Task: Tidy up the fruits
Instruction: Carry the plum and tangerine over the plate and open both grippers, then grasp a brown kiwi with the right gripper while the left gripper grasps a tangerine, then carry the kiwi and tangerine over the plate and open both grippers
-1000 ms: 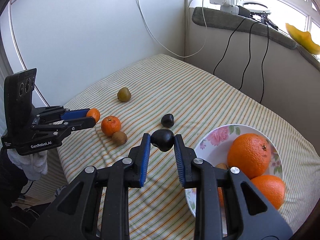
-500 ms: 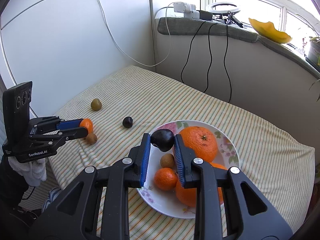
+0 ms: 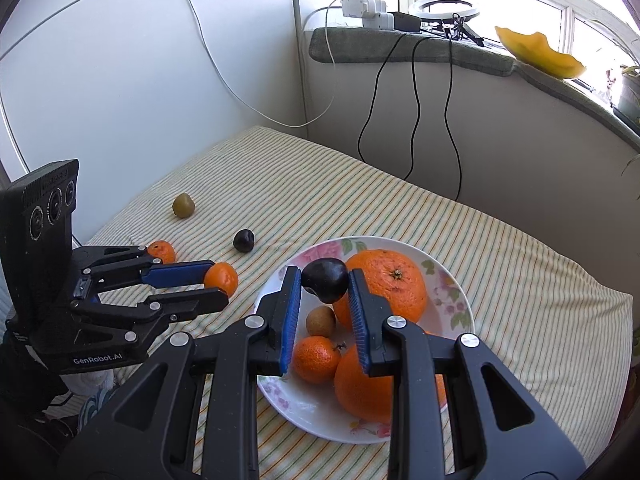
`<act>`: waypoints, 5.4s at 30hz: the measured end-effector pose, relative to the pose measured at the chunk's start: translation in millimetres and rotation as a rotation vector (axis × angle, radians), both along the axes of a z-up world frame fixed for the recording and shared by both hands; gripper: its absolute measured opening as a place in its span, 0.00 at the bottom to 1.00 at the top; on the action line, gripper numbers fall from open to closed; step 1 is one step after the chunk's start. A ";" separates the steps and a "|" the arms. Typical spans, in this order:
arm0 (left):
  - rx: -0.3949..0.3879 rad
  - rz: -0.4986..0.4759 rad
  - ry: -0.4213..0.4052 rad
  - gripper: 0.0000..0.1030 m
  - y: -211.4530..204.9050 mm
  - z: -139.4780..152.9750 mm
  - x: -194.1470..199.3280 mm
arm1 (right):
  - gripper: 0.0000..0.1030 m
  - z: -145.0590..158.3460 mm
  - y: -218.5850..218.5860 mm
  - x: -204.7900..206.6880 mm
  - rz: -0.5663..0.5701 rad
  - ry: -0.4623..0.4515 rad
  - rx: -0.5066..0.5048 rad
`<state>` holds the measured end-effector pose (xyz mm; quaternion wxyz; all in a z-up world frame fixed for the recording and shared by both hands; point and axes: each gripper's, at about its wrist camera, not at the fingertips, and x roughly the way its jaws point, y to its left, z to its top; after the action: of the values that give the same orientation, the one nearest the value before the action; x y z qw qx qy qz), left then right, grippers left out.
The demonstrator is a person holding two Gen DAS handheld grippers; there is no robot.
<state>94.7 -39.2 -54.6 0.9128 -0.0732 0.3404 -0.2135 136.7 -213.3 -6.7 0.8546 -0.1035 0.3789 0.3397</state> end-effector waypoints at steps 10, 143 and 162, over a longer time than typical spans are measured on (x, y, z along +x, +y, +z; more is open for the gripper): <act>-0.015 -0.042 0.021 0.24 -19.3 -5.3 6.4 | 0.24 -13.9 20.7 16.1 0.026 0.031 -0.027; -0.025 0.226 0.053 0.33 114.4 -17.5 -31.7 | 0.25 -27.3 89.6 -37.9 0.219 0.083 0.023; -0.045 0.090 0.015 0.33 42.6 -2.2 -8.1 | 0.25 7.7 -30.5 -4.8 -0.006 0.020 0.046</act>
<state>86.6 3.3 -56.8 0.9170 -0.1106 0.3387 -0.1792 131.9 -243.8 1.0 0.8539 -0.0792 0.3799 0.3467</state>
